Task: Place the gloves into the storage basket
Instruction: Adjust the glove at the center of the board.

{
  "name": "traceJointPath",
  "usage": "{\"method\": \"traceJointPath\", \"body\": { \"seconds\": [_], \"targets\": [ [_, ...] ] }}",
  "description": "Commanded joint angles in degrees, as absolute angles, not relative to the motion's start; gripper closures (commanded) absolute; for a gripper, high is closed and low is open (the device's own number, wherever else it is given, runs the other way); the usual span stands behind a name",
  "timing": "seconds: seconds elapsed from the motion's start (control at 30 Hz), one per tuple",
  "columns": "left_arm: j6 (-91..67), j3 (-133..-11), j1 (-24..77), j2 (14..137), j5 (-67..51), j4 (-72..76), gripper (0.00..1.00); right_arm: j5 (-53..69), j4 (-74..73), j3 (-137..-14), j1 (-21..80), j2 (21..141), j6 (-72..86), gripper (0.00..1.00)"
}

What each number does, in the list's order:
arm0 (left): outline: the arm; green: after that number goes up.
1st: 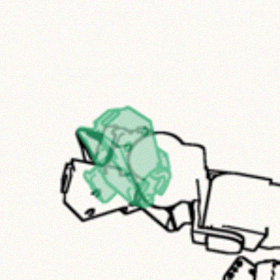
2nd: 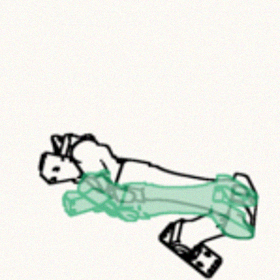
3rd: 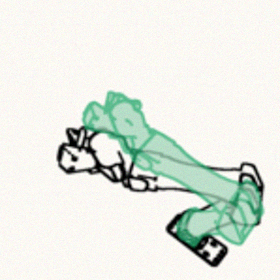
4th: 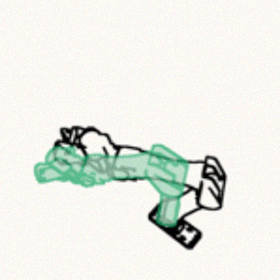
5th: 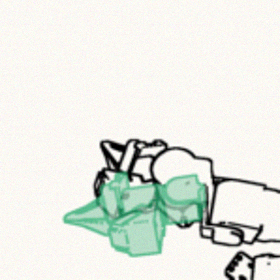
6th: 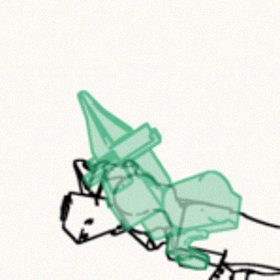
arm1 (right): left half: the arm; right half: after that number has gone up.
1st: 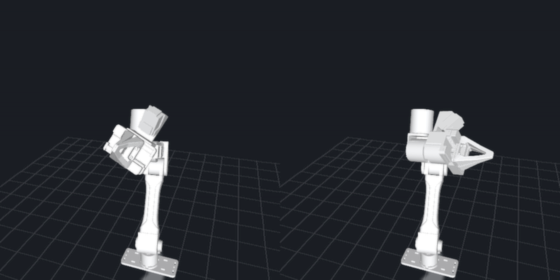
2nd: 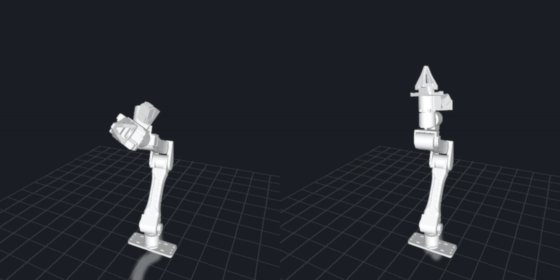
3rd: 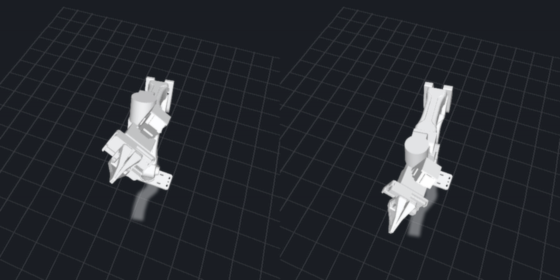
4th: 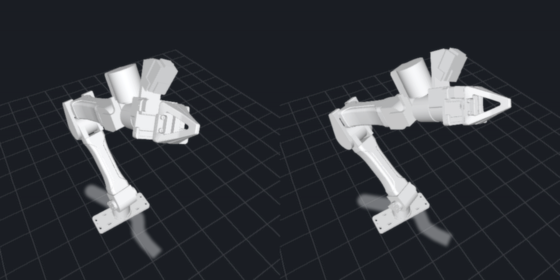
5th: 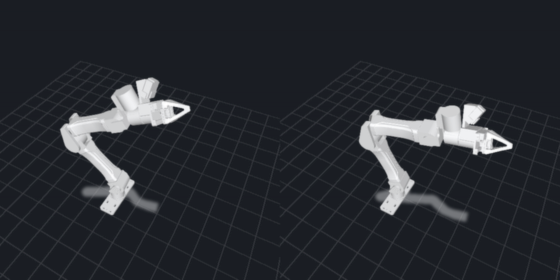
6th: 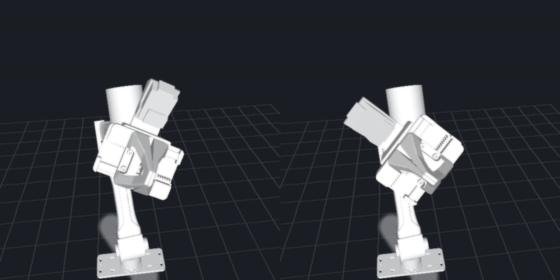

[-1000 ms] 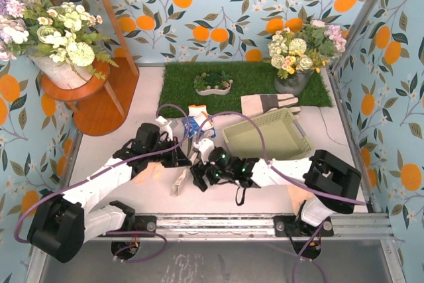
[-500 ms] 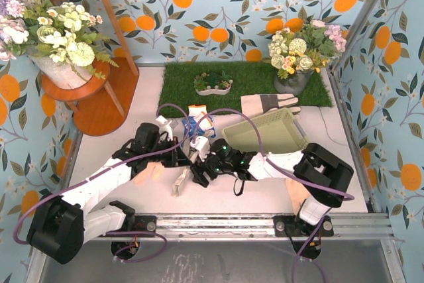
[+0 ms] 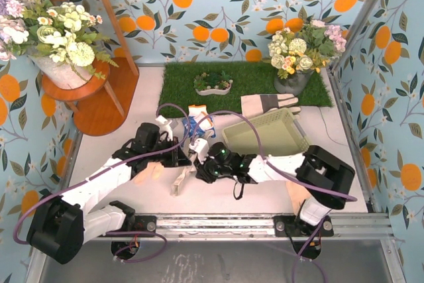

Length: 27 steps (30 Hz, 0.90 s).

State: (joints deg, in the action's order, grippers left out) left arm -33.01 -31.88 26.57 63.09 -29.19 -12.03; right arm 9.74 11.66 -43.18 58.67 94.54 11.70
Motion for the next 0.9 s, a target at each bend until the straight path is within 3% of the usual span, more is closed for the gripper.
{"method": "traceJointPath", "body": {
  "seconds": [0.0,0.1,0.2,0.27,0.33,0.5,0.77,0.87],
  "targets": [
    [-31.24,-34.64,26.52,62.05,-28.56,-10.98,0.80,4.77,6.94,-42.36,60.35,89.99,14.06,0.91],
    [-31.47,-34.36,26.54,58.77,-26.61,-11.34,0.55,3.44,3.29,-42.11,60.99,88.17,15.16,0.92],
    [-31.77,-33.70,26.54,54.83,-25.38,-10.80,0.42,3.35,-1.09,-42.45,61.08,86.70,16.30,0.92],
    [-32.03,-33.03,26.54,53.91,-25.70,-9.89,0.38,3.09,-4.55,-43.21,61.09,86.17,17.28,0.91],
    [-32.52,-32.34,26.54,54.84,-27.50,-8.36,0.41,3.70,-6.96,-43.65,61.17,85.53,19.04,0.91],
    [-34.73,-30.88,27.16,58.81,-29.92,-5.22,0.63,5.08,-11.45,-44.04,61.51,84.37,24.59,0.91],
    [-46.82,-20.97,31.85,56.62,-29.18,10.97,0.71,2.44,-17.20,-45.37,62.22,84.35,29.54,0.88],
    [-48.31,-19.75,34.34,58.88,-27.20,14.53,0.72,1.79,-18.15,-45.68,62.23,84.26,30.74,0.81]
  ]
}}
